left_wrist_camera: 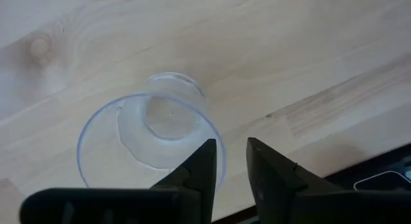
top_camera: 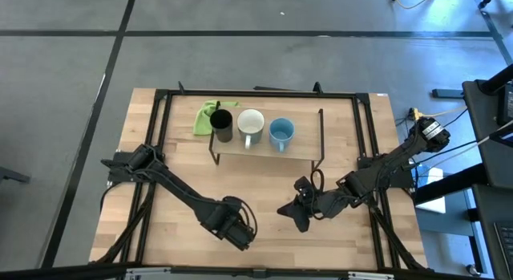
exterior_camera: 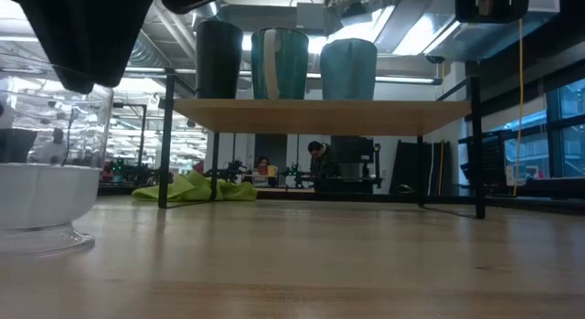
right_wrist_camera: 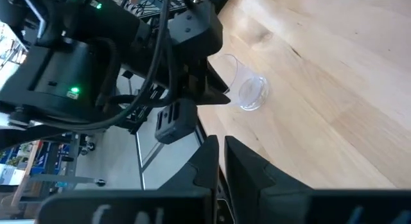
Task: Stack small to large cups/mugs on shelf
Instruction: Put the transparent mug on the shelf
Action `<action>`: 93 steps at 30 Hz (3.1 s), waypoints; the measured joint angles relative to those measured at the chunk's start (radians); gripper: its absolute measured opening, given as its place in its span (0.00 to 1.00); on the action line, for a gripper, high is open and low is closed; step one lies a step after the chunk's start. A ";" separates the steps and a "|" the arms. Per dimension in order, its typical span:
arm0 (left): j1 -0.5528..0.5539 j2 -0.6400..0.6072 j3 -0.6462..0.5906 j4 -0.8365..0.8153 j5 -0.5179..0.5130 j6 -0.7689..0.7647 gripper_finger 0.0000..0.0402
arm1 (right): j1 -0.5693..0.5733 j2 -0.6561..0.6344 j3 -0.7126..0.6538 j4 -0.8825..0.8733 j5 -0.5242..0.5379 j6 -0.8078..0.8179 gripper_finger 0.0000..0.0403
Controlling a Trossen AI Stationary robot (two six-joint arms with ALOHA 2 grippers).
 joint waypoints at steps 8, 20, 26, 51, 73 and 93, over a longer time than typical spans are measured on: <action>0.000 0.000 0.088 -0.117 -0.013 0.004 0.21 | 0.000 0.000 0.000 -0.033 -0.001 0.000 0.07; -0.090 -0.002 0.242 -0.453 -0.106 -0.072 0.16 | 0.000 0.000 0.000 -0.030 -0.009 0.002 0.07; -0.193 0.000 0.189 -0.454 -0.105 -0.240 0.02 | 0.000 0.000 0.000 -0.030 -0.010 0.004 0.07; -0.445 -0.078 0.067 -0.296 -0.844 -0.472 0.00 | 0.025 0.000 -0.001 0.054 -0.010 0.000 0.07; -0.657 -0.238 0.036 -0.323 -0.680 -0.186 0.00 | -0.081 0.000 -0.001 0.041 -0.185 -0.029 0.07; -0.695 -0.237 -0.591 0.145 -0.770 0.007 0.00 | 0.135 0.000 0.089 0.163 0.264 -0.105 0.07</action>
